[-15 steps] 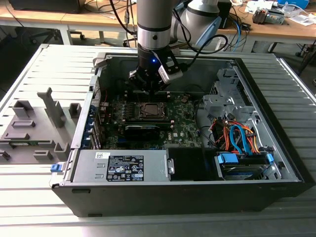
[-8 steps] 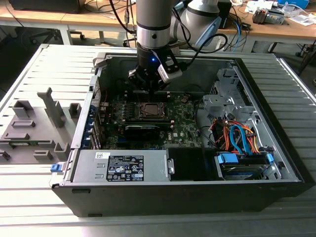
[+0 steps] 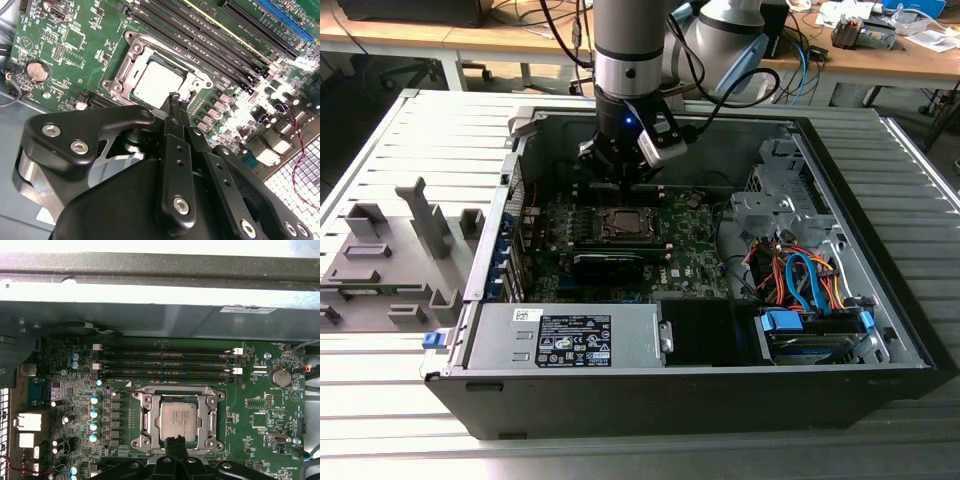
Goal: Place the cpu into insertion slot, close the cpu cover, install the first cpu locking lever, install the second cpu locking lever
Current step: 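Install the first cpu locking lever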
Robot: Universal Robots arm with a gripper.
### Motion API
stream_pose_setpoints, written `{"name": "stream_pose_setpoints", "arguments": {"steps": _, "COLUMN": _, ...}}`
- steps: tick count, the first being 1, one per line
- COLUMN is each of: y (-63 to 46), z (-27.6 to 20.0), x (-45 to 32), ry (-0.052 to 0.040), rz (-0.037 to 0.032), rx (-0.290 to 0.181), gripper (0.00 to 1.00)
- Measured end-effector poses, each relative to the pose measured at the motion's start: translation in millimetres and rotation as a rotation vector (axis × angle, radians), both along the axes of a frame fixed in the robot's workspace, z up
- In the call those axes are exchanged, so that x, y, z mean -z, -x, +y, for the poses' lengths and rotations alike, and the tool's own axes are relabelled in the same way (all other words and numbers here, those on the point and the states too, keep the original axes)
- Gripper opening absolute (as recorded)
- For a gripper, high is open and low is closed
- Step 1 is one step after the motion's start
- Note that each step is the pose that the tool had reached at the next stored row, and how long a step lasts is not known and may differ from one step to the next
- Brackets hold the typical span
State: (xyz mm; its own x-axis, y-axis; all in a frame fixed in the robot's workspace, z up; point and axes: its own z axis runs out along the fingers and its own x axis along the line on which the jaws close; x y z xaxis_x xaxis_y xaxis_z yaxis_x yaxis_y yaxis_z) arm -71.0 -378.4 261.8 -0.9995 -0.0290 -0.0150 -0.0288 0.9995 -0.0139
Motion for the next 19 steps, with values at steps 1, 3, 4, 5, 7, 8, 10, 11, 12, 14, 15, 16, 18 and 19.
{"name": "stream_pose_setpoints", "arguments": {"steps": 1, "y": 0.5, "z": 0.0, "x": 0.0, "ry": 0.0001, "rz": 0.0000, "rx": 0.000, "gripper": 0.11}}
{"name": "stream_pose_setpoints", "arguments": {"steps": 3, "y": 1.2, "z": 0.0, "x": -0.1, "ry": 0.0000, "rz": 0.0000, "rx": 0.000, "gripper": 0.11}}
{"name": "stream_pose_setpoints", "arguments": {"steps": 4, "y": 1.3, "z": 0.0, "x": -0.1, "ry": 0.0000, "rz": 0.0000, "rx": 0.000, "gripper": 0.11}}
{"name": "stream_pose_setpoints", "arguments": {"steps": 5, "y": 1.6, "z": 0.0, "x": -0.1, "ry": 0.0000, "rz": 0.0001, "rx": 0.000, "gripper": 0.11}}
{"name": "stream_pose_setpoints", "arguments": {"steps": 7, "y": 2.2, "z": 0.0, "x": -0.1, "ry": 0.0000, "rz": 0.0000, "rx": 0.000, "gripper": 0.11}}
{"name": "stream_pose_setpoints", "arguments": {"steps": 8, "y": 2.5, "z": 0.0, "x": -0.1, "ry": 0.0000, "rz": 0.0000, "rx": 0.000, "gripper": 0.11}}
{"name": "stream_pose_setpoints", "arguments": {"steps": 10, "y": 3.2, "z": 0.0, "x": -0.1, "ry": 0.0000, "rz": 0.0000, "rx": 0.000, "gripper": 0.11}}
{"name": "stream_pose_setpoints", "arguments": {"steps": 11, "y": 3.5, "z": 0.0, "x": -0.1, "ry": 0.0000, "rz": 0.0000, "rx": 0.000, "gripper": 0.11}}
{"name": "stream_pose_setpoints", "arguments": {"steps": 12, "y": 3.8, "z": 0.0, "x": 0.0, "ry": 0.0000, "rz": 0.0000, "rx": 0.000, "gripper": 0.11}}
{"name": "stream_pose_setpoints", "arguments": {"steps": 14, "y": 4.5, "z": 0.0, "x": -0.1, "ry": 0.0001, "rz": 0.0000, "rx": 0.000, "gripper": 0.11}}
{"name": "stream_pose_setpoints", "arguments": {"steps": 15, "y": 4.8, "z": 0.0, "x": -0.1, "ry": 0.0000, "rz": 0.0000, "rx": 0.000, "gripper": 0.11}}
{"name": "stream_pose_setpoints", "arguments": {"steps": 16, "y": 5.0, "z": 0.0, "x": -0.1, "ry": 0.0000, "rz": 0.0000, "rx": 0.000, "gripper": 0.11}}
{"name": "stream_pose_setpoints", "arguments": {"steps": 18, "y": 5.5, "z": 0.0, "x": -0.1, "ry": 0.0000, "rz": 0.0000, "rx": 0.000, "gripper": 0.11}}
{"name": "stream_pose_setpoints", "arguments": {"steps": 19, "y": 5.9, "z": 0.0, "x": -0.1, "ry": 0.0000, "rz": 0.0000, "rx": 0.000, "gripper": 0.11}}
